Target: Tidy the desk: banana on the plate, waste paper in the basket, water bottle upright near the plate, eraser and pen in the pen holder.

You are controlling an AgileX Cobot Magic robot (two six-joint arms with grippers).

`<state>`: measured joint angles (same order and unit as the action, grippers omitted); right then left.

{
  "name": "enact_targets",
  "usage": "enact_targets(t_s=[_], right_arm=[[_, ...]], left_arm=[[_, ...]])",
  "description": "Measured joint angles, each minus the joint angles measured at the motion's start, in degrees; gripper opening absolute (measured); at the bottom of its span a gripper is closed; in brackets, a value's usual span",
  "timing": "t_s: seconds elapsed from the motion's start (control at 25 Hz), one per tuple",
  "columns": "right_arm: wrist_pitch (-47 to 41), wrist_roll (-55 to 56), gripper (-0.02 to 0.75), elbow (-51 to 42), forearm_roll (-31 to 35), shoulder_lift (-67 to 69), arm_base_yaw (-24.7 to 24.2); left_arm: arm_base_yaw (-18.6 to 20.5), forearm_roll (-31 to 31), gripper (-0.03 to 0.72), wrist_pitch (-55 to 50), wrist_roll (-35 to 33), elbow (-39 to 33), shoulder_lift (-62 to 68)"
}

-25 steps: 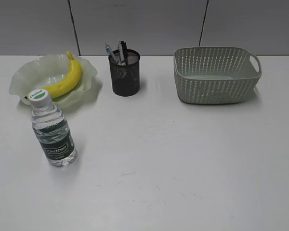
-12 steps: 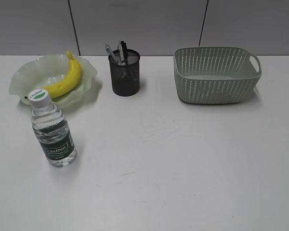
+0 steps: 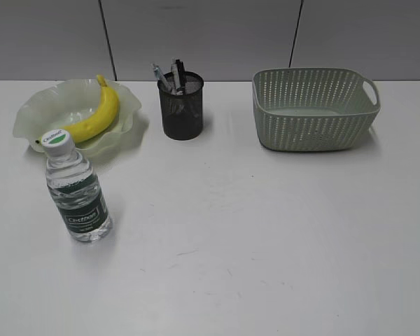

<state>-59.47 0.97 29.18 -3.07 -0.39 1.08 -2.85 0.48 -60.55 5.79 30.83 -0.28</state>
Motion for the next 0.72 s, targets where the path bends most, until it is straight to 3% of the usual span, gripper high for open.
enact_targets(t_s=[0.24,0.72], right_arm=[[0.0,0.0,0.419,0.0,3.9,0.0,0.0],[0.0,0.0,0.419,0.0,3.8,0.0,0.0]], left_arm=[[0.0,0.0,0.238,0.0,0.0,0.0,0.0],[0.0,0.0,0.235,0.0,0.0,0.0,0.0]])
